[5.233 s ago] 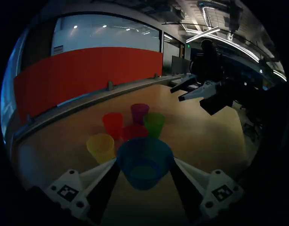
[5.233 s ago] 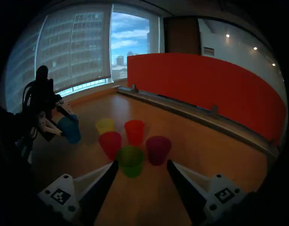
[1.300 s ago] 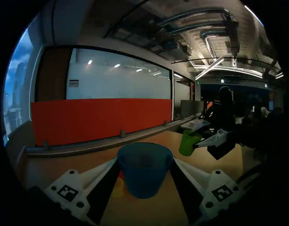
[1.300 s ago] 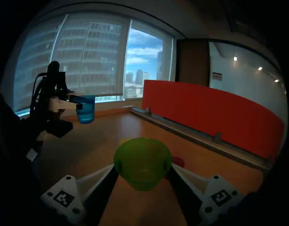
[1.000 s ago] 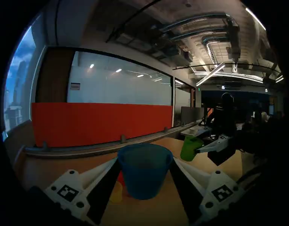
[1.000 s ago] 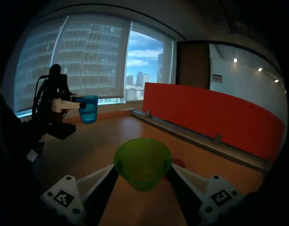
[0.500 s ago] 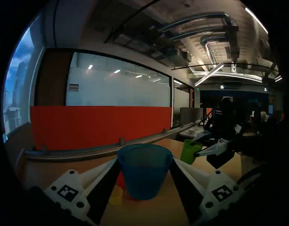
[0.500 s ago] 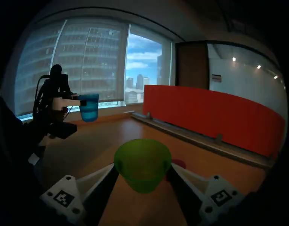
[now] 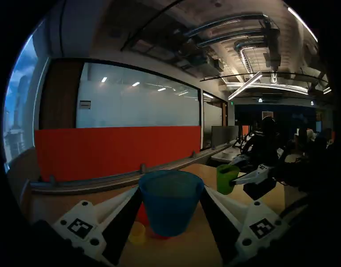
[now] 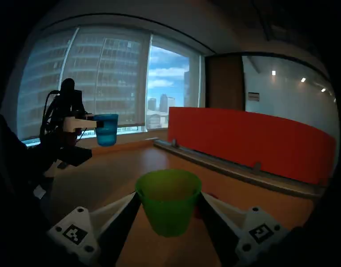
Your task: Pour water
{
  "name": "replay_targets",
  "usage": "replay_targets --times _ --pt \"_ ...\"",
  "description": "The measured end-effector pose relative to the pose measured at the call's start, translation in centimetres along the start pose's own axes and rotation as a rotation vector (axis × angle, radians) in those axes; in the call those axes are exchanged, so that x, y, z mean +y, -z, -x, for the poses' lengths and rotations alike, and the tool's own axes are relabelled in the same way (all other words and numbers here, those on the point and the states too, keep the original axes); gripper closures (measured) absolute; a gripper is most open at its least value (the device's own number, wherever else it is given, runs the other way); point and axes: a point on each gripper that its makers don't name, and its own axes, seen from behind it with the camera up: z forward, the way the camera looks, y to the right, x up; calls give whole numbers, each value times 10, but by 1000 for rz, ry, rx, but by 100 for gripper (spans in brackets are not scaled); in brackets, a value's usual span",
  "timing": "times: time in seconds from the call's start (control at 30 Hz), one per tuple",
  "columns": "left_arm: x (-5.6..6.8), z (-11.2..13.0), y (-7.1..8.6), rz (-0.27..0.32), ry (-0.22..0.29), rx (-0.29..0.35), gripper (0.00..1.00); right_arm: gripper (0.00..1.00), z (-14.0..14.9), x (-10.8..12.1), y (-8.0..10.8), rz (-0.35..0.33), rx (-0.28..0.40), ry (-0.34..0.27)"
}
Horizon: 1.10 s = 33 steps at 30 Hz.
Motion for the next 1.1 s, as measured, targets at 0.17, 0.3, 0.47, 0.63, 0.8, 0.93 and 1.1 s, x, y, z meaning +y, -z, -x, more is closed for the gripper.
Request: replay_targets --times 0.17,0.3,0.47,0.63,0.8,0.93,1.1 --pt "4 -1 -2 11 -13 -4 14 10 -2 1 0 5 16 -7" --pt "6 -3 -3 15 -23 -6 14 10 -5 2 1 13 31 -4" --pt "8 -7 -4 25 -45 -1 14 10 -5 -1 1 5 34 -2" --pt "6 -8 -5 15 -84 4 14 11 -3 -8 -1 -15 32 11" --pt "4 -10 -6 4 -126 -1 14 12 -6 -17 -6 -28 42 28" --pt "5 -16 -8 1 -171 8 14 11 -6 -27 -12 -56 48 18" --pt "6 -21 -12 -4 -234 2 14 11 -6 -38 -21 -86 52 11"
